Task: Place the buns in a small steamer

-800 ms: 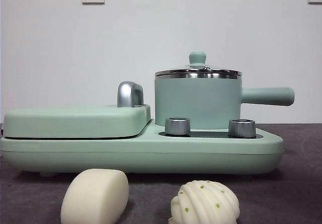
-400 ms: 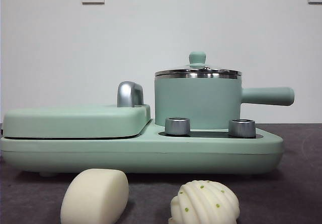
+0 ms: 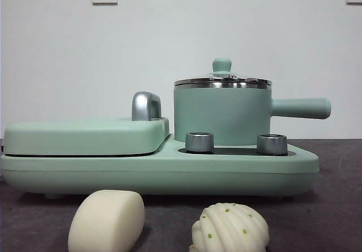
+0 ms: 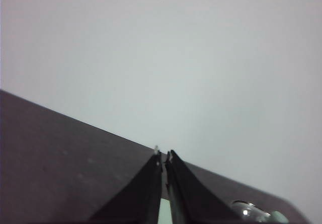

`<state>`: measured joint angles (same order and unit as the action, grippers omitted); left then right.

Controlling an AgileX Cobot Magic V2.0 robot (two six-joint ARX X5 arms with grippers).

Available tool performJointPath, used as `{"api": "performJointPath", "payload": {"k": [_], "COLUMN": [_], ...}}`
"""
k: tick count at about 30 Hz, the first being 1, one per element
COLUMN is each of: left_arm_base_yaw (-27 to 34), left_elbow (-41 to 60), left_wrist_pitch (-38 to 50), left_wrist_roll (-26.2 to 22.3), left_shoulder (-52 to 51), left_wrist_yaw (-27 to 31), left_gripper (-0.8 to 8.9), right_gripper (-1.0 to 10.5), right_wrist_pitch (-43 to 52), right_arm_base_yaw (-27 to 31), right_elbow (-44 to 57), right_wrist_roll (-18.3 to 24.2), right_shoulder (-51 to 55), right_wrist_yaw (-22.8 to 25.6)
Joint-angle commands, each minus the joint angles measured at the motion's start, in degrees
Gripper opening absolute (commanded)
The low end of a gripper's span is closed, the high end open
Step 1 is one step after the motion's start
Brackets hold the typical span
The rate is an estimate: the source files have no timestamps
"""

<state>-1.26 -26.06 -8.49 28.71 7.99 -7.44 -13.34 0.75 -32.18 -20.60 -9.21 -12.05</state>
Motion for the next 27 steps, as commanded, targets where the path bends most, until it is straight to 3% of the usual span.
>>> {"api": "performJointPath", "payload": {"k": [1, 6, 17, 27], "left_arm_base_yaw": [-0.04, -0.04, -0.61, -4.2], "left_elbow": [-5.31, -12.13, -20.57, -25.44], "left_wrist_pitch": [-2.29, -5.66, -11.56, -20.46], "left_wrist_roll": [-8.13, -10.8, -16.74, -29.86], "left_shoulder": [3.13, 9.6, 24.59, 34.8], "left_wrist_yaw": [-0.15, -0.63, -10.34, -16.15], "left_gripper": [0.16, 0.16, 0.16, 0.16], "right_gripper": [0.1, 0.1, 0.1, 0.1], "right_wrist_pitch": [-1.86, -3.96, -6.27, -14.14], "right_arm_base_yaw": [-0.15, -0.15, -0.35, -6.27], "right_elbow": [-3.3, -7.76, -12.83, -14.34], "right_wrist_roll": [6.78, 11.3, 16.48, 29.18], "right_shoulder": [-3.06, -8.96, -21.0, -27.98], "right_wrist_yaw": [-0.39, -3.76, -13.81, -14.05]}}
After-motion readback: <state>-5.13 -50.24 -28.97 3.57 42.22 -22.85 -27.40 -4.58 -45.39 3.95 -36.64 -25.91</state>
